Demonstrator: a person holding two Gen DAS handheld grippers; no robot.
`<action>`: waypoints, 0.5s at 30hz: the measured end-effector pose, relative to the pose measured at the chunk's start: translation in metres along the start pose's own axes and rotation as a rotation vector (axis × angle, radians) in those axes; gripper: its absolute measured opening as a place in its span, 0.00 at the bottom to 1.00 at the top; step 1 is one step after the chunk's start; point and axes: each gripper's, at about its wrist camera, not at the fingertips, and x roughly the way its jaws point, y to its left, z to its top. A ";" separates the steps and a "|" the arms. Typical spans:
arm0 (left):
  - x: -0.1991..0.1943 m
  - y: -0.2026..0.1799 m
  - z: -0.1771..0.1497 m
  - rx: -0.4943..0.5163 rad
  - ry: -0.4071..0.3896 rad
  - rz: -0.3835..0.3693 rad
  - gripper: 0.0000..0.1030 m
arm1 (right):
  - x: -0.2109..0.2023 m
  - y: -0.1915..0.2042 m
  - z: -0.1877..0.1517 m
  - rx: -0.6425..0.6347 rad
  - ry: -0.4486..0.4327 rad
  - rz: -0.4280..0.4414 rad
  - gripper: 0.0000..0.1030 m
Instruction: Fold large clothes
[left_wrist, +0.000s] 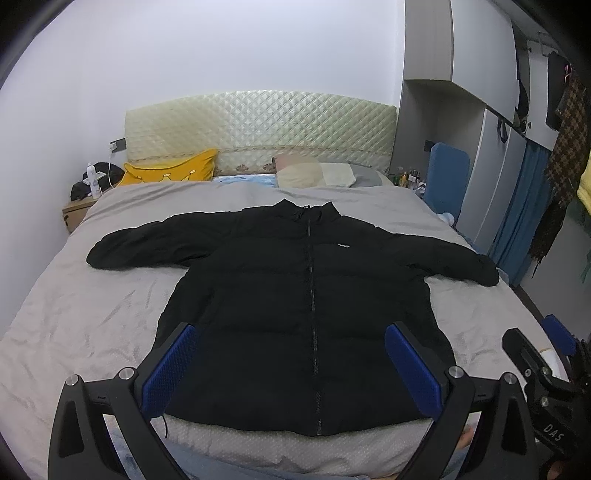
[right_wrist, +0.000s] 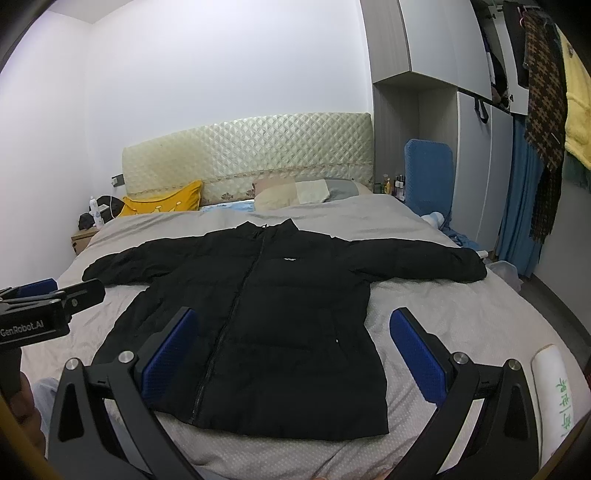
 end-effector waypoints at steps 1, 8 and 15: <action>0.001 0.000 0.001 0.005 0.004 -0.001 0.99 | 0.000 0.001 0.000 0.000 0.002 -0.006 1.00; -0.003 0.012 -0.003 -0.013 0.005 0.002 0.99 | 0.001 0.002 0.001 -0.010 0.013 -0.020 1.00; -0.002 0.024 -0.004 -0.040 0.013 0.001 0.99 | -0.001 0.002 0.001 0.005 0.017 -0.034 1.00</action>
